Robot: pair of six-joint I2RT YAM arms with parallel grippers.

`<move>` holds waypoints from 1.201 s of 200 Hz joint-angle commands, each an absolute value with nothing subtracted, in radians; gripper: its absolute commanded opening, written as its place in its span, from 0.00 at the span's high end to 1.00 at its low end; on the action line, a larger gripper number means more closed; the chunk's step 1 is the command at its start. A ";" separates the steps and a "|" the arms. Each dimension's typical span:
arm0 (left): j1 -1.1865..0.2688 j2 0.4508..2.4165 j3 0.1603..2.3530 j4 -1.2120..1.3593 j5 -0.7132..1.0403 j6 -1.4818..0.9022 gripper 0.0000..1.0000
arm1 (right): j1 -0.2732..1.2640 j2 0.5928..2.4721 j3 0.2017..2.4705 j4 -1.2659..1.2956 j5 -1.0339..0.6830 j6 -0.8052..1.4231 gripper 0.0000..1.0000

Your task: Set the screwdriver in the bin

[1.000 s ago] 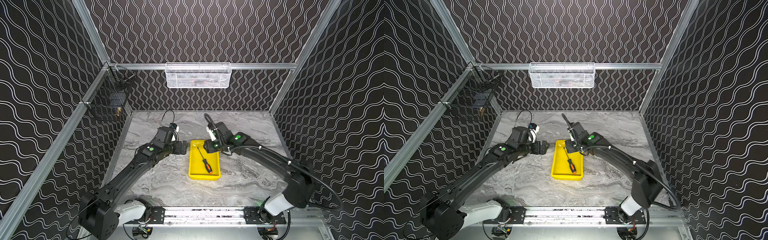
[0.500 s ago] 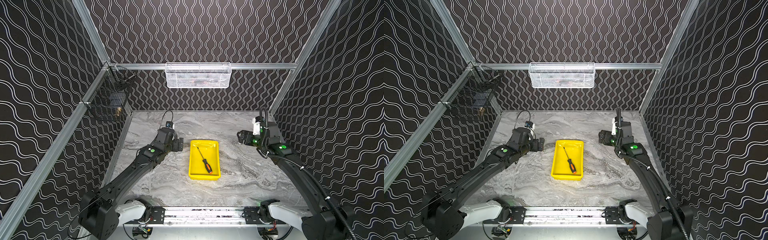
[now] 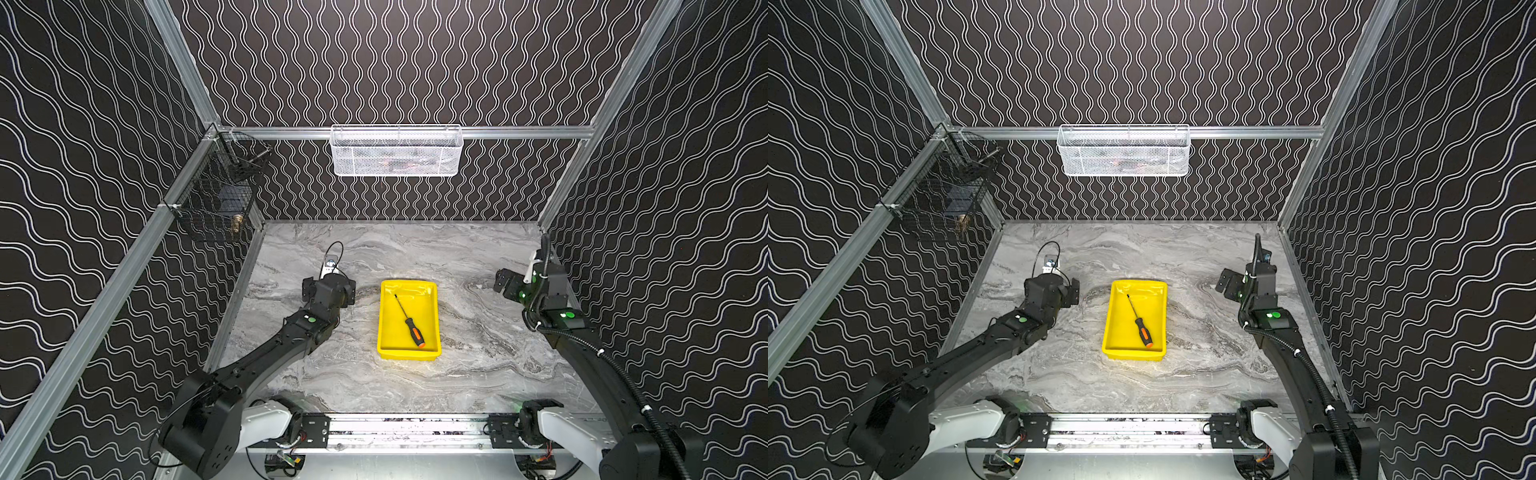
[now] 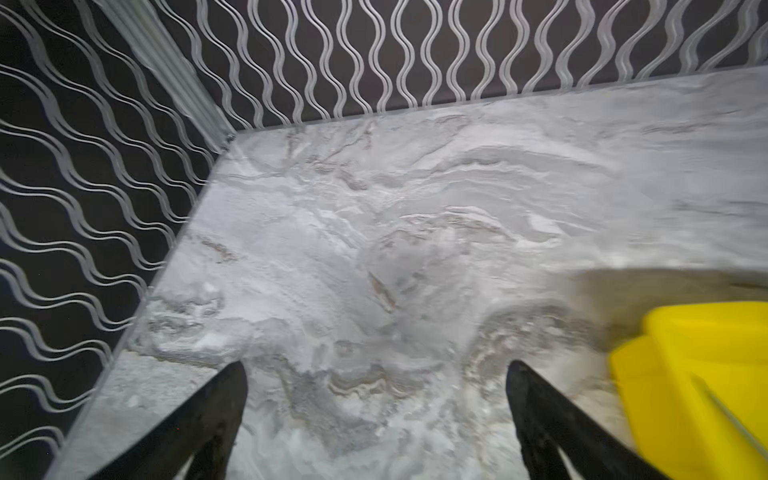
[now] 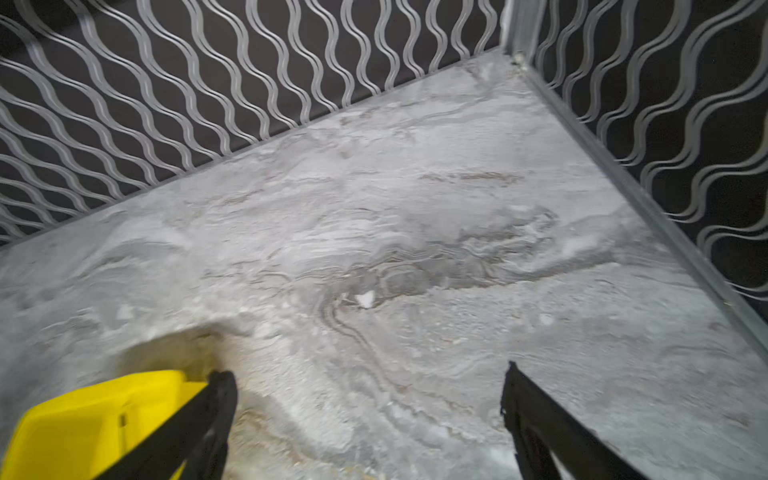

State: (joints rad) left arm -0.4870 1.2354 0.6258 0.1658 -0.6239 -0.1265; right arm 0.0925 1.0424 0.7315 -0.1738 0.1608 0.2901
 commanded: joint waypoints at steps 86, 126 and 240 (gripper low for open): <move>-0.246 1.302 0.364 0.722 -0.504 0.029 0.01 | 0.078 1.228 0.624 0.205 0.233 0.094 0.01; -0.235 1.332 0.339 0.839 -0.467 0.067 0.01 | 0.065 1.130 0.465 0.477 0.262 0.072 0.01; -0.158 1.681 0.313 1.187 -0.367 0.089 0.01 | 0.055 1.231 0.292 0.885 0.262 0.026 0.01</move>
State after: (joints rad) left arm -0.1642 1.6371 0.2935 1.0828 -0.3847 0.0792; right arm 0.0578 1.1984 0.3191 0.7071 0.2451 0.0261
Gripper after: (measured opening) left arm 0.990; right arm 0.993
